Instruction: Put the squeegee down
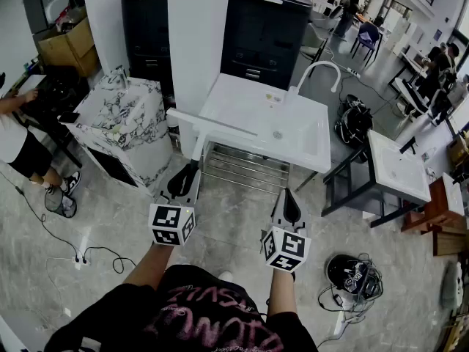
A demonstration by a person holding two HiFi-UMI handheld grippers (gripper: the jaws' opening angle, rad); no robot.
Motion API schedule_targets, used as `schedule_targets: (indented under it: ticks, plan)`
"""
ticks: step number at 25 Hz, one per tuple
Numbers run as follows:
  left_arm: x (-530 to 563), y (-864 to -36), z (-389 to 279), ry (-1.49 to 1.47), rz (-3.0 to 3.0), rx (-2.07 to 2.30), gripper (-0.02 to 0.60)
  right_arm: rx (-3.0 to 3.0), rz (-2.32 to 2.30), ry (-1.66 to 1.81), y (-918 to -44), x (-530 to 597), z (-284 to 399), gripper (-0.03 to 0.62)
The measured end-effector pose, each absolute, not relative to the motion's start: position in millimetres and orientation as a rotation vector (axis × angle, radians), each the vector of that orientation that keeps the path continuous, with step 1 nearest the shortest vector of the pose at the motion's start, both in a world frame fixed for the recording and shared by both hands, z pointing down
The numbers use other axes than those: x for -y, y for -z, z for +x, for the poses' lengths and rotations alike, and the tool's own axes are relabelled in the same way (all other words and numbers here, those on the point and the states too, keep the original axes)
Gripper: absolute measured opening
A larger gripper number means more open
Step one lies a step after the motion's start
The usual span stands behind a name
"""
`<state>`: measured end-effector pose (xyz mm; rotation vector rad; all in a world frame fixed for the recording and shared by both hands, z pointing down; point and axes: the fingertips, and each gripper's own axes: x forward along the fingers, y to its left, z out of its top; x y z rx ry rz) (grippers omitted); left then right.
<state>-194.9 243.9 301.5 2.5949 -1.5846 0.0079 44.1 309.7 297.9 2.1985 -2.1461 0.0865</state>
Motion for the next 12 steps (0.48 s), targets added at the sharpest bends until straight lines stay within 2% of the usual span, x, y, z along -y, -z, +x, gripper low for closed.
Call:
schedule_targets:
  ticks: [12]
  plan:
    - [-246.5,-298.1,-193.3,0.006,2.610,1.577,0.094,2.150,2.195,-0.063,-297.1,-310.0,41.3,0.020]
